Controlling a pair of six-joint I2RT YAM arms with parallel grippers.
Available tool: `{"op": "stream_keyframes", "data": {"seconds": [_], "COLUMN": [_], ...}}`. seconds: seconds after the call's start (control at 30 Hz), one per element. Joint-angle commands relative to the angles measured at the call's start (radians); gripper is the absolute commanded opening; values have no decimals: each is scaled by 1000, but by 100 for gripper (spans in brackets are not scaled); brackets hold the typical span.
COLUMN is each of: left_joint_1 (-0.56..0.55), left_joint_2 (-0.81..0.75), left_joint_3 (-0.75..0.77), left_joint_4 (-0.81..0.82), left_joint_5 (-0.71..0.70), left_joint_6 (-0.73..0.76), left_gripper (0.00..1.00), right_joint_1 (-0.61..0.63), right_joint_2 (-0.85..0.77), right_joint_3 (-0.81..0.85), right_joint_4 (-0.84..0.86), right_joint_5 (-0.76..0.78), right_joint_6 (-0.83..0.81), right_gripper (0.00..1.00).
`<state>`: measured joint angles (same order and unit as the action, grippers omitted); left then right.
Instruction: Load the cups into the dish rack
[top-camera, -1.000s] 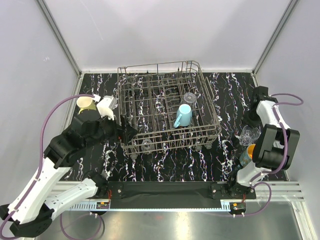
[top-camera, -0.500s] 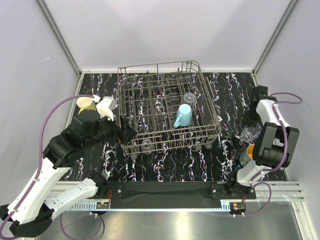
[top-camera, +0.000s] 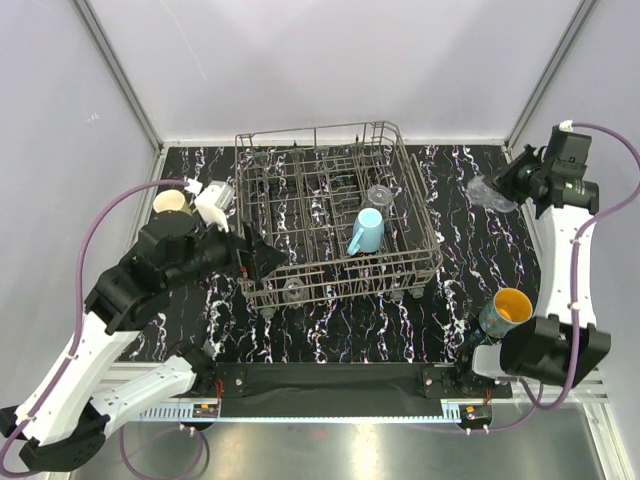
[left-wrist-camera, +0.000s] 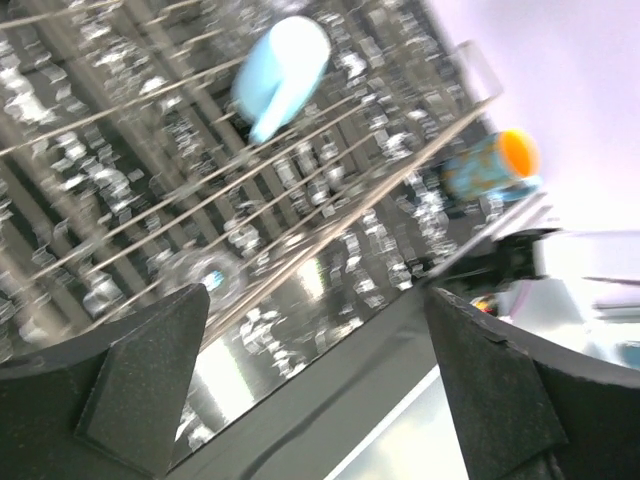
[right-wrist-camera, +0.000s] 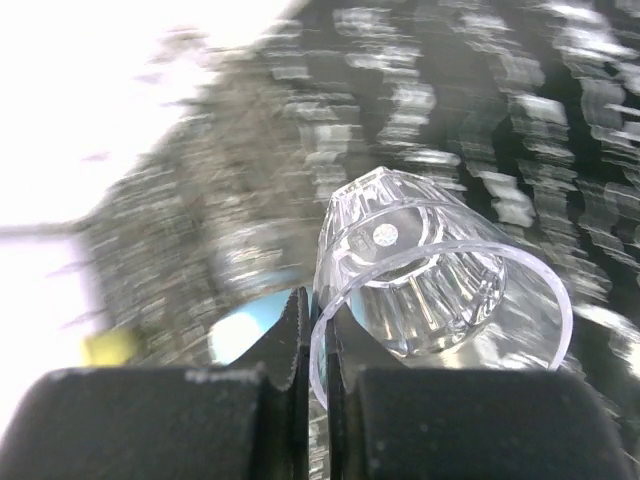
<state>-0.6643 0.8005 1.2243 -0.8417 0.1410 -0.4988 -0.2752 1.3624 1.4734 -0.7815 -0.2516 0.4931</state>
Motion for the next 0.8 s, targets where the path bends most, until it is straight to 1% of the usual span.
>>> {"op": "stream_keyframes", "data": {"seconds": [0.0,0.07,0.1,0.13,0.17,0.2,0.23,0.27,0.37,0.4,0.53,0.6,0.73,0.77], "left_joint_1": [3,3,3,3,3,3,3,3,3,3,3,3,5,3], "left_joint_2": [35,51,64,69,71,72,72,71,80,88,118,134,149,154], "left_joint_3": [46,49,50,47,37,29,20,0,-26,-29,-22,-17,-17,-19], "left_joint_4": [180,249,275,302,370,412,455,537,675,699,785,809,837,877], "left_joint_5": [104,129,134,137,150,163,172,184,195,192,171,138,117,118], "left_joint_6": [-59,-92,-102,-113,-132,-135,-136,-136,-123,-115,-93,-93,-115,-130], "left_gripper": [99,99,99,99,99,99,99,99,99,99,99,99,99,99], "right_joint_1": [8,16,16,19,24,31,39,53,161,235,396,419,467,487], "right_joint_2": [-60,-91,-101,-112,-126,-131,-138,-140,-128,-128,-121,-126,-125,-123], "right_joint_3": [56,62,59,51,26,12,-5,-37,-53,-51,-41,-42,-64,-77], "right_joint_4": [142,195,264,312,370,496,561,688,859,885,972,1017,1120,1166], "right_joint_5": [-334,-406,-479,-518,-611,-652,-682,-731,-785,-787,-798,-808,-848,-867], "right_joint_6": [48,99,125,157,245,301,358,466,591,604,634,665,745,775], "right_gripper": [0,0,0,0,0,0,0,0,0,0,0,0,0,0]}}
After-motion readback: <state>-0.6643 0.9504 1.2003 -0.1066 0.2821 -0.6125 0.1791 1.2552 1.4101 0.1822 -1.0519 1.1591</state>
